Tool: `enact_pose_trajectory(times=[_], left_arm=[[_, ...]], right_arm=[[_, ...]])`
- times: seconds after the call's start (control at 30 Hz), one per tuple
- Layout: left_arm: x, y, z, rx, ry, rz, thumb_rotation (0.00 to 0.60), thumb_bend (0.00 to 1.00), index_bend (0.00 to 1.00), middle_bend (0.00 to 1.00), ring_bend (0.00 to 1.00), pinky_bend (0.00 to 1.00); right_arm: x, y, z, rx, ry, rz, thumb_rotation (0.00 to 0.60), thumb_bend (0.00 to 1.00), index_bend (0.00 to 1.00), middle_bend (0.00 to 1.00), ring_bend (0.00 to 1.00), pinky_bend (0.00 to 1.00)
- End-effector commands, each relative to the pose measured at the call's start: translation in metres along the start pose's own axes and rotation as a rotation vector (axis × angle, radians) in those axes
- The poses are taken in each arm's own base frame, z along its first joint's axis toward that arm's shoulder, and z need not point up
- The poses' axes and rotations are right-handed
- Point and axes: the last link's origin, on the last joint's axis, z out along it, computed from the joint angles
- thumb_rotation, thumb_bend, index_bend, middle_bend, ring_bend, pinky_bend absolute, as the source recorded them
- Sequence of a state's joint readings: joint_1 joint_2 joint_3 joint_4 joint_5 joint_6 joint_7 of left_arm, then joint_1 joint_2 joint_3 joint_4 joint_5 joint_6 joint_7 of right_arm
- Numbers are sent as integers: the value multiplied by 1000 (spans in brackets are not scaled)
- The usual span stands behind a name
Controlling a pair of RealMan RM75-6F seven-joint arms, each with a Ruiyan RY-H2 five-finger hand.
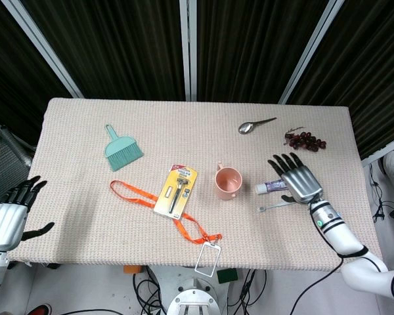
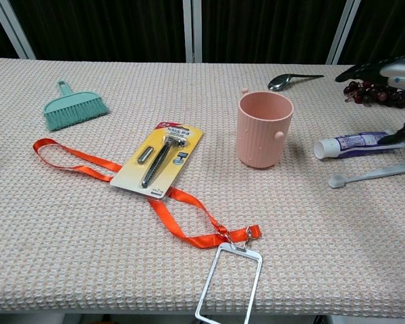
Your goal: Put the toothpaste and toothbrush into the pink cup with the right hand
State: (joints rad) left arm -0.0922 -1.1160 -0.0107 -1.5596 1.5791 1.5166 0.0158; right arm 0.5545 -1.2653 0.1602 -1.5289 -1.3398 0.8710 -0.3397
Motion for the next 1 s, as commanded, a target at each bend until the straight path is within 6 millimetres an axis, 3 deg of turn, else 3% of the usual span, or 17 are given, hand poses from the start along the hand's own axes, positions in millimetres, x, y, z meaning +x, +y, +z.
enact_pose_trajectory(times=[0.03,0.37,0.63,0.8,1.0], left_arm=[[-1,0,-1,-2,-2,0,530,93,134,77,108,220],[-2,-1,0,-1,-4,-1,533,93,134,77,108,220],[-2,-4,0,2,-6,-3,536,93,134,77,108,220],[-4,-5,1,2,-13,-1,534,93,134,77,108,220],[-5,-4,1,-2,-18,1,531,93,134,77,108,220]], right_arm=[[-9,-8,8,14,-1,-1,600,331,51,66,0,0],[-22,-17,21,15,-35,-57,600,336,214,184,0,0],[-36,-20,29,30,-23,-132,600,355,251,245,0,0],[-38,-22,33,29,0,-129,600,457,306,326,1,0],[-43,-24,36,39,1,-148,600,477,413,394,23,0]])
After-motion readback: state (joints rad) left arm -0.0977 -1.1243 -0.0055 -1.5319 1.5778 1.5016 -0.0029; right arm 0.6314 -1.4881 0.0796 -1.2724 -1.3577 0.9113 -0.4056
